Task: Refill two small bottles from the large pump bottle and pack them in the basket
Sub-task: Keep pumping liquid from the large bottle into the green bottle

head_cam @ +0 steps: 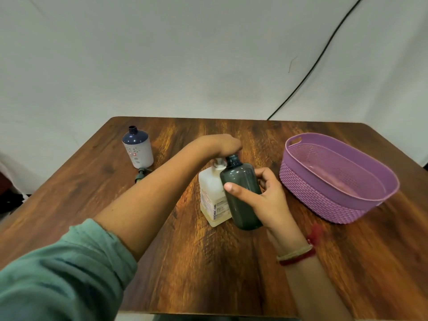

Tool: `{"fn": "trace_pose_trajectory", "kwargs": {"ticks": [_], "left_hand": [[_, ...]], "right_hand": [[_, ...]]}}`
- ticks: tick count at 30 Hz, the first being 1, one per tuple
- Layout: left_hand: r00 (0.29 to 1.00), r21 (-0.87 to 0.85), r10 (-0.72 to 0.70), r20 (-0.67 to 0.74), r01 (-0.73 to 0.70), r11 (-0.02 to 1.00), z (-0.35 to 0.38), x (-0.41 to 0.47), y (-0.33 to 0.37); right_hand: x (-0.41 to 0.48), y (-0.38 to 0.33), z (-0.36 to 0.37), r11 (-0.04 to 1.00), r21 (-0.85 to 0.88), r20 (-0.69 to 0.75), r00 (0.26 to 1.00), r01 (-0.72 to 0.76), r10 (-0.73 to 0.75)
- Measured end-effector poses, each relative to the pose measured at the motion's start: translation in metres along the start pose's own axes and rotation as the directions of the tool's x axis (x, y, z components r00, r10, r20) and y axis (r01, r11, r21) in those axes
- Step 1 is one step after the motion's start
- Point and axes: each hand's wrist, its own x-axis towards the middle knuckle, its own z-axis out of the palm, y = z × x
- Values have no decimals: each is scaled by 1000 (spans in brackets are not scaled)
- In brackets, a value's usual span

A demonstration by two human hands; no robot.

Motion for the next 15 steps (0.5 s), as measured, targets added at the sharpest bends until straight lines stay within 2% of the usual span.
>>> {"fn": "trace_pose_trajectory", "kwargs": {"ticks": [5, 9, 15], "left_hand": [[999, 39, -17, 31, 16, 999, 1, -2, -1], [999, -20, -23, 42, 24, 1000, -7, -2, 4], [999, 56, -20, 34, 18, 998, 2, -3, 3]], "right_hand": [[-1, 2, 1, 1000, 1, -2, 1000, 4, -4], [-1, -2, -1, 1000, 14, -5, 1000, 21, -21], [1, 7, -2, 1000, 1, -9, 1000, 2, -2]]}}
